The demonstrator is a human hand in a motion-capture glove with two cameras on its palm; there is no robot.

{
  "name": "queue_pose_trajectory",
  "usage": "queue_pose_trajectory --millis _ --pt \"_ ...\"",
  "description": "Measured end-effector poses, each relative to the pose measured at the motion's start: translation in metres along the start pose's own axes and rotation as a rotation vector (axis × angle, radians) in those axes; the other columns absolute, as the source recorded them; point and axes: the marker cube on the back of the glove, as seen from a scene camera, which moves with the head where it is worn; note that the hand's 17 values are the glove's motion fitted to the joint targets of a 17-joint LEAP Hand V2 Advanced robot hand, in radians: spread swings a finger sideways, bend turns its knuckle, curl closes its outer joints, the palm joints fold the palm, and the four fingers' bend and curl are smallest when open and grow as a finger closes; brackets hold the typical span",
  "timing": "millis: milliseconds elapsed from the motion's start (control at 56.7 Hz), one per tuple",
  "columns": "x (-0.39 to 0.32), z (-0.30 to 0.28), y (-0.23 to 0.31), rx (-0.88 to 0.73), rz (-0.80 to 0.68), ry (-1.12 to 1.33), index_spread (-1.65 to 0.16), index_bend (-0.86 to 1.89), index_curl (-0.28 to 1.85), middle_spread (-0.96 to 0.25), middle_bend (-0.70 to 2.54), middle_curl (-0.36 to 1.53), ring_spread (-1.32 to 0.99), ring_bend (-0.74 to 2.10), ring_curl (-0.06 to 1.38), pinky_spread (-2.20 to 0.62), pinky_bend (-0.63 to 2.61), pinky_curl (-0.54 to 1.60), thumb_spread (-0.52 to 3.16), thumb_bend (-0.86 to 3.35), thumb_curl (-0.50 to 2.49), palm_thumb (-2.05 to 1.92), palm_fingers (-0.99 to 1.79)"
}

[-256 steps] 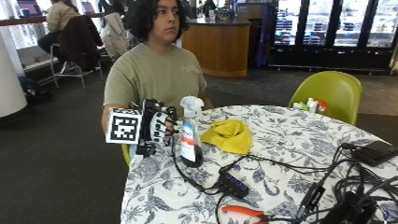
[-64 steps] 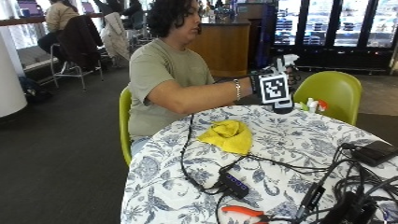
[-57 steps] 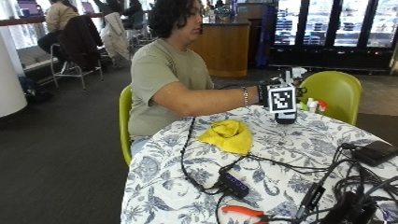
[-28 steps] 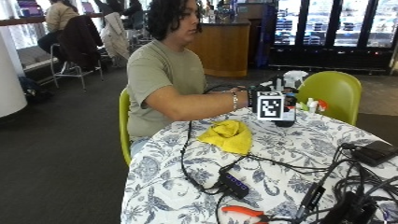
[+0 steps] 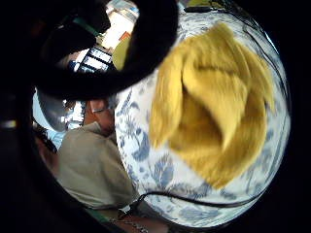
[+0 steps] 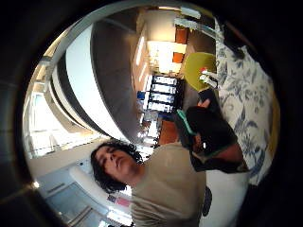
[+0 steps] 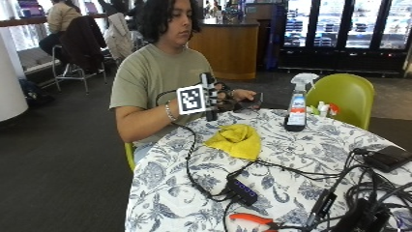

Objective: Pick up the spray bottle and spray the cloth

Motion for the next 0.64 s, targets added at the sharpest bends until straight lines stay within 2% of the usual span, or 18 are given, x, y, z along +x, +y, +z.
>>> queue_pose_trajectory --millis 247,476,635 --pt "-0.006 -0.036 0.103 0.320 0.026 0.136 -0.28 0.14 0.30 0.08 0.20 0.40 0.03 0.30 0.36 0.21 0.34 0.34 1.19 -0.02 0.31 0.66 0.55" --pt "0.005 -0.047 0.170 0.488 0.093 0.263 -0.29 0.14 0.30 0.08 0.20 0.40 0.03 0.28 0.36 0.21 0.33 0.35 1.19 -0.02 0.31 0.63 0.58" --pt "0.018 -0.047 0.195 0.522 0.207 0.379 -0.30 0.15 0.30 0.07 0.19 0.40 0.02 0.27 0.35 0.21 0.31 0.35 1.19 -0.02 0.30 0.60 0.59"
